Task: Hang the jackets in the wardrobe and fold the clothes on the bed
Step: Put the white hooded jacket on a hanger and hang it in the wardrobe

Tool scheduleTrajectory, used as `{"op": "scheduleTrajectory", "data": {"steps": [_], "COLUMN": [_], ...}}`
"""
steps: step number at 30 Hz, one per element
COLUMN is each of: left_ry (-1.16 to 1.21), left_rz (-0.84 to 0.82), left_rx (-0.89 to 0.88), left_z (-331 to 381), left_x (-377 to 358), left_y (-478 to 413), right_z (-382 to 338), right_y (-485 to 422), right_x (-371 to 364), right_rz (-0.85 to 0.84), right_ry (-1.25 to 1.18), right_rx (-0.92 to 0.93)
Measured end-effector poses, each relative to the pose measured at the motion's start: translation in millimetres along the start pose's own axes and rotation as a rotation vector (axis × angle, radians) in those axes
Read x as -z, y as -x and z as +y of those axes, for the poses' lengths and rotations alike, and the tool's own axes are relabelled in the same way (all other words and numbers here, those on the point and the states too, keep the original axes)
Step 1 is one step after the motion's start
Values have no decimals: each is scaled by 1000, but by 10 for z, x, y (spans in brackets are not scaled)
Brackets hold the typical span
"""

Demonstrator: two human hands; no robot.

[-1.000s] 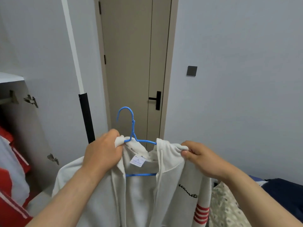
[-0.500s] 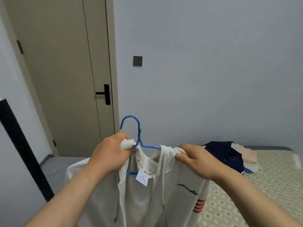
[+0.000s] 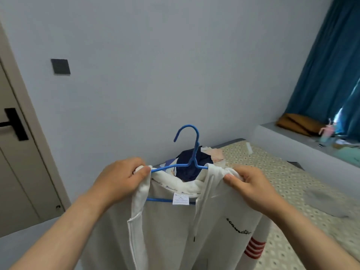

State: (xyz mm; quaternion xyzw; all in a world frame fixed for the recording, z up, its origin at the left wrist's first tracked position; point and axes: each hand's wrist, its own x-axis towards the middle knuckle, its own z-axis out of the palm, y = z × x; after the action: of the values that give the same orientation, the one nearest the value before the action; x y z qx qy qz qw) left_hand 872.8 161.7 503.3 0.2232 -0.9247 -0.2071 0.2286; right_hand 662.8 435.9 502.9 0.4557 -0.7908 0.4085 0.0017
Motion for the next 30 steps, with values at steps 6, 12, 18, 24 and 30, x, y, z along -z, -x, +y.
{"op": "scheduleTrajectory", "data": {"steps": [6,12,18,24,30], "left_ry": [36,136,321,11,143], "left_rz": [-48,-125,-420,-186,-163], "left_rx": [-53,-169,-237,-422,-588], "left_z": [541,1113,1559,2121,2802], "left_x": [-501,-761,-956,-1554,-1963], "left_y": [-468,-855,-1389,-1766,-1888], "right_z": [473,818,1214,1437,1363], "right_y": [67,37,301,624,789], "right_x": [447,781,1274,1637,1869], "right_rz": [21,129,327,480,543], "right_ry": [86,92,29,82,176], "right_rx": [-44,-63,-171,-293,-359]}}
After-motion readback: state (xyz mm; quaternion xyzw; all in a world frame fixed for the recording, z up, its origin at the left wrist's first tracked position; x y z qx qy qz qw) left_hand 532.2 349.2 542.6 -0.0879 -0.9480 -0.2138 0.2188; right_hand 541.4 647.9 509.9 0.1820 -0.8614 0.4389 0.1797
